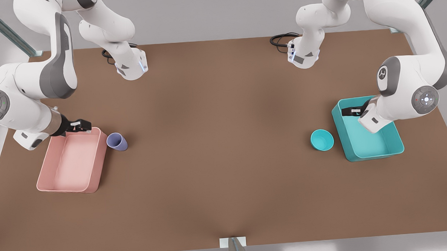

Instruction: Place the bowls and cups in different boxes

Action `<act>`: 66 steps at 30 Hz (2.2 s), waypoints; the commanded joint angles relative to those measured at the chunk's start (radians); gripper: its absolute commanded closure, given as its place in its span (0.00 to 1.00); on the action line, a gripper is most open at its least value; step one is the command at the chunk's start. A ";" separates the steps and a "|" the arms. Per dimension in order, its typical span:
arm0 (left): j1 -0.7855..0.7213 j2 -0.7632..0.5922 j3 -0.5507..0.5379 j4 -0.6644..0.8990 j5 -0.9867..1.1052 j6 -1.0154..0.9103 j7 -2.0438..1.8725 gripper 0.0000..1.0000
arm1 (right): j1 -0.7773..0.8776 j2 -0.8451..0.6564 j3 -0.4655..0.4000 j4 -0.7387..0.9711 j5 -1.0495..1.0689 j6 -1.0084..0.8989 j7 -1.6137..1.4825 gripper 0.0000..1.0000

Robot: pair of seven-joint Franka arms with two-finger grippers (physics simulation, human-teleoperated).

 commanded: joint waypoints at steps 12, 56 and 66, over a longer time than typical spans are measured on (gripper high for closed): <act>-0.136 0.086 -0.014 -0.531 0.171 0.763 -0.163 0.00 | 0.155 0.090 -0.001 -0.269 0.035 0.415 0.076 0.00; -0.064 0.073 0.011 -0.183 0.160 0.199 -0.286 0.79 | 0.057 0.152 -0.008 -0.730 0.040 0.821 0.048 0.57; 0.098 0.109 0.170 -0.379 0.088 0.547 -0.224 0.79 | 0.025 0.116 -0.006 -0.409 0.040 0.556 -0.039 0.79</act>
